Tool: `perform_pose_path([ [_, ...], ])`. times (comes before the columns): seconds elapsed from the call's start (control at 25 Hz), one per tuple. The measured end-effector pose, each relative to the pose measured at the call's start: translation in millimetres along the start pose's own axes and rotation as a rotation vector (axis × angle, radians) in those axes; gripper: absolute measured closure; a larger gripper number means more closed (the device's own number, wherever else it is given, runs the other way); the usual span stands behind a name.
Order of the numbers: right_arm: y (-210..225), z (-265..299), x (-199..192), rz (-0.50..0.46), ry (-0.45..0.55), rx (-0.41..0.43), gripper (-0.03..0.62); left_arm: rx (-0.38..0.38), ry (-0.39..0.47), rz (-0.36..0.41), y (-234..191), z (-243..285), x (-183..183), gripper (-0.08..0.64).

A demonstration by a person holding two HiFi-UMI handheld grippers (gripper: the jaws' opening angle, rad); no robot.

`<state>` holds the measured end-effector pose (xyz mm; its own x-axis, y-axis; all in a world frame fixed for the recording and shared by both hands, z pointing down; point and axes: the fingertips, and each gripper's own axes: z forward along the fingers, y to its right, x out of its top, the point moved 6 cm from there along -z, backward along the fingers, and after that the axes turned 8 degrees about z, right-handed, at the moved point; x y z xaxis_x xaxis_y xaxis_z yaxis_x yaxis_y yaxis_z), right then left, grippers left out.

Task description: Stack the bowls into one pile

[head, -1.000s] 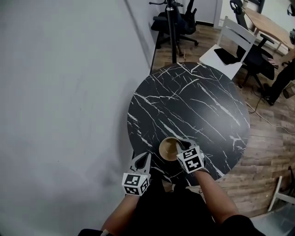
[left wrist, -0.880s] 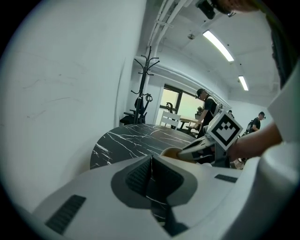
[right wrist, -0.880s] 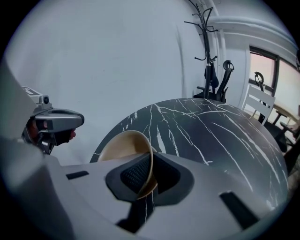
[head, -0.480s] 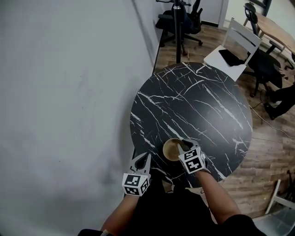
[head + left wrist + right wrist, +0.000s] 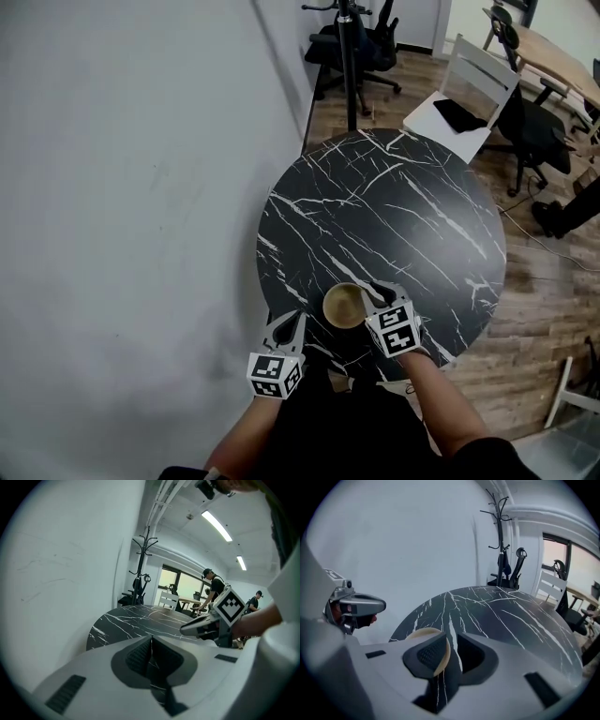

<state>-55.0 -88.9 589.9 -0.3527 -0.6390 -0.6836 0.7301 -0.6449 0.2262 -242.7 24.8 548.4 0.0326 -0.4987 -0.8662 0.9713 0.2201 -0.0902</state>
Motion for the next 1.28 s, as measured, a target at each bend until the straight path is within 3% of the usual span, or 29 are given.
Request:
perform_pose_path([
  [0.24, 3.8, -35.1, 16.1, 0.034, 0.113, 0.005, 0.580, -0.006, 0.002, 0.006, 6.4, 3.2, 3.9, 0.543],
  [0.6, 13.9, -107.5, 36.6, 0.092, 0.344, -0.007, 0.583, -0.064, 0.031, 0.056, 29.4, 17.2, 23.2, 0.543],
  [0.8, 20.1, -142.5, 37.2, 0.094, 0.424, -0.052, 0.583, -0.131, 0.110, -0.001, 50.3, 25.1, 56.8, 0.543],
  [1.12, 34.1, -186.3, 26.0, 0.092, 0.486, -0.137, 0.584, -0.195, 0.206, 0.090, 84.5, 29.7, 99.8, 0.543],
  [1.28, 38.9, -203.7, 20.6, 0.076, 0.502, -0.183, 0.584, -0.200, 0.218, 0.196, 98.3, 26.5, 106.9, 0.543],
])
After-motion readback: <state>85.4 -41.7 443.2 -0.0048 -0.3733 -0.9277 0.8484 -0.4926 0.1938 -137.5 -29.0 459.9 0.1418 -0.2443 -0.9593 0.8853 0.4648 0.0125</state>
